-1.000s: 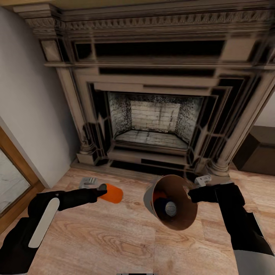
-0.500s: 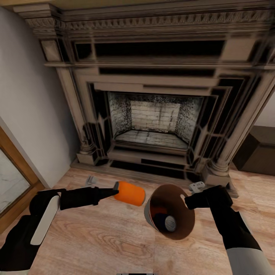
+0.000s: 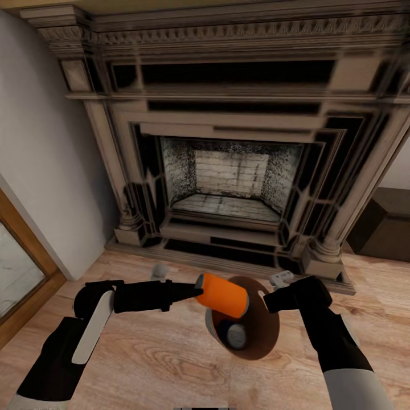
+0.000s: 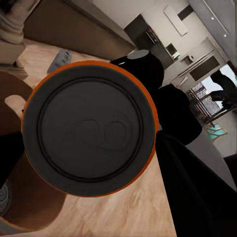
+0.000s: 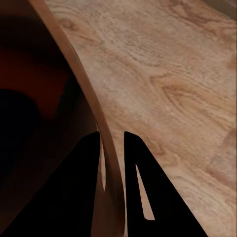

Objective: Put the three can of soda from the living room inside the tash can in the kitchen.

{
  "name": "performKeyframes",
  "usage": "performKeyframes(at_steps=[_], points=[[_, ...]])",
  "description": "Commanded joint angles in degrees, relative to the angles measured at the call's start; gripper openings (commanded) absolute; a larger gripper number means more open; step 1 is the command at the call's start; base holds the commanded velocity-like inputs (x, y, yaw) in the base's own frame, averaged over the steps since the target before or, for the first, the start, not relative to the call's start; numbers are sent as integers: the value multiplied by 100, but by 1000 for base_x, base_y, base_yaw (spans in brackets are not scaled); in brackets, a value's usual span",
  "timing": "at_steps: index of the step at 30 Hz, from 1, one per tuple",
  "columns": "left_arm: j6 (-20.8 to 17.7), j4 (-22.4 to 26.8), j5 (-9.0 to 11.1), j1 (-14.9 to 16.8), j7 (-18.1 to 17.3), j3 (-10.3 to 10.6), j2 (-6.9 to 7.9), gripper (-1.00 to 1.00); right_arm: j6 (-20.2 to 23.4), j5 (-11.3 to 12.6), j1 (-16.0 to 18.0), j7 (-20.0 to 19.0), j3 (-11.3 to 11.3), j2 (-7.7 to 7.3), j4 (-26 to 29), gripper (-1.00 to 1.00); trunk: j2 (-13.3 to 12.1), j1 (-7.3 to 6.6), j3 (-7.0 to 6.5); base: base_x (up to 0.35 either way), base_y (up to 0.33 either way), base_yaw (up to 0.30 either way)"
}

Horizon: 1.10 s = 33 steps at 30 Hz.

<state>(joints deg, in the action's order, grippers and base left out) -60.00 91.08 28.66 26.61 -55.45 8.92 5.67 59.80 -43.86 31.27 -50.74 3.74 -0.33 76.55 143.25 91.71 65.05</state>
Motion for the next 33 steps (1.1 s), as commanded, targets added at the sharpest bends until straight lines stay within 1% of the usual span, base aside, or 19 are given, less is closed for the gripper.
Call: performKeyframes(at_steps=[1,4,5,7,8,9,10,11,13,14,16,19,23,24,25,27,30,33], points=[[0,-1,-32,10,10,33,-26,-100,20,31,2,-17,-2,19,1,-100,0,-1,-1,0,0,0],[0,-6,-87,18,153,159,-125,-100,20,8,2,-16,-8,64,1,-100,0,-1,-1,0,0,0],[0,-9,-118,22,403,319,-182,-100,20,-4,11,-16,-11,89,1,-100,0,-1,-1,0,0,0],[0,-12,-137,26,869,586,-229,-100,20,-12,36,-15,-13,113,1,-100,0,-1,-1,0,0,0],[0,-14,-139,26,998,659,-239,-100,20,-13,40,-15,-15,121,1,-100,0,-1,-1,0,0,0],[0,-23,-143,27,1264,809,-264,-100,20,-14,47,-15,-25,136,1,-100,0,-1,-1,0,0,0],[0,-29,-144,27,1396,880,-284,-100,20,-15,50,-15,-30,143,1,-100,0,-1,-1,0,0,0],[0,-46,-146,26,1628,1004,-326,-100,20,-19,55,-15,-37,157,1,-100,0,-1,-1,0,0,0],[0,-67,-152,26,1891,1134,-396,-100,20,-29,63,-15,-43,171,4,-100,0,-1,-1,0,0,0],[0,-71,-155,26,1968,1167,-419,-100,20,-41,70,-15,-44,175,3,-100,0,-1,-1,0,0,0],[0,-84,-160,22,2240,1279,-480,-100,20,-135,87,-14,-47,188,5,-100,0,-1,-1,0,0,0],[0,-159,-165,23,2465,1409,-512,-100,20,-218,95,-14,-48,229,8,-100,0,-1,-1,0,0,0],[0,-199,-167,22,2834,1559,-541,-100,20,-251,98,-14,-49,259,9,-100,0,-1,-1,0,0,0],[0,-204,-167,22,3003,1670,-551,-100,20,-256,98,-14,-50,265,9,-100,0,-1,-1,0,0,0],[0,-206,-165,23,3091,1738,-559,-100,20,-257,98,-14,-50,268,9,-100,0,-1,-1,0,0,0],[0,-206,-161,23,3422,1966,-586,-100,20,-261,98,-14,-55,279,4,-100,0,-1,-1,0,0,0],[0,-205,-160,20,3766,2117,-653,-100,20,-262,99,-14,-58,285,2,-100,0,-1,-1,0,0,0],[0,-205,-159,20,3936,2177,-680,-100,20,-263,99,-14,-65,287,3,-100,0,-1,-1,0,0,0]])
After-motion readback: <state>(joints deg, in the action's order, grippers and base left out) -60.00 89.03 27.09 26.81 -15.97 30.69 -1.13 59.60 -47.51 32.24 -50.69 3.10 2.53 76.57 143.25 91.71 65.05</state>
